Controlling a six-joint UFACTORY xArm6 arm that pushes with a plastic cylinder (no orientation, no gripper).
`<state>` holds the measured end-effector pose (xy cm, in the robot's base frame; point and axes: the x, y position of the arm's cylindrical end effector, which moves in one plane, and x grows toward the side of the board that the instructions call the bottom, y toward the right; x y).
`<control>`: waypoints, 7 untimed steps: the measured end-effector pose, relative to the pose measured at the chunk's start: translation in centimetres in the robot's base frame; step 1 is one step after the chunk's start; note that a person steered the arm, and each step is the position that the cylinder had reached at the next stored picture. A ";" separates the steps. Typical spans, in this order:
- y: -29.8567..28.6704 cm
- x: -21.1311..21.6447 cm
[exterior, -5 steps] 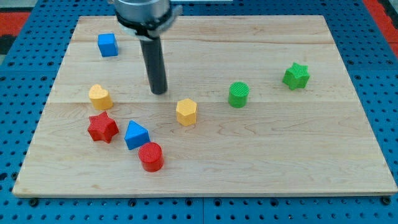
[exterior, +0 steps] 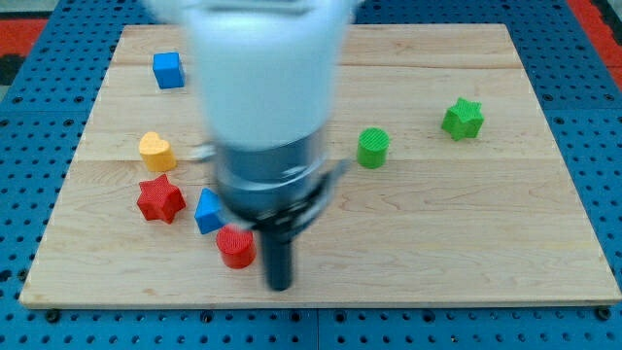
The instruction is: Push red circle up towards top
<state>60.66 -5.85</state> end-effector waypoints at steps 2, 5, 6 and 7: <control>-3.1 0.5; -1.9 -8.0; 0.7 -6.6; 1.3 -7.2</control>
<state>53.46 -4.60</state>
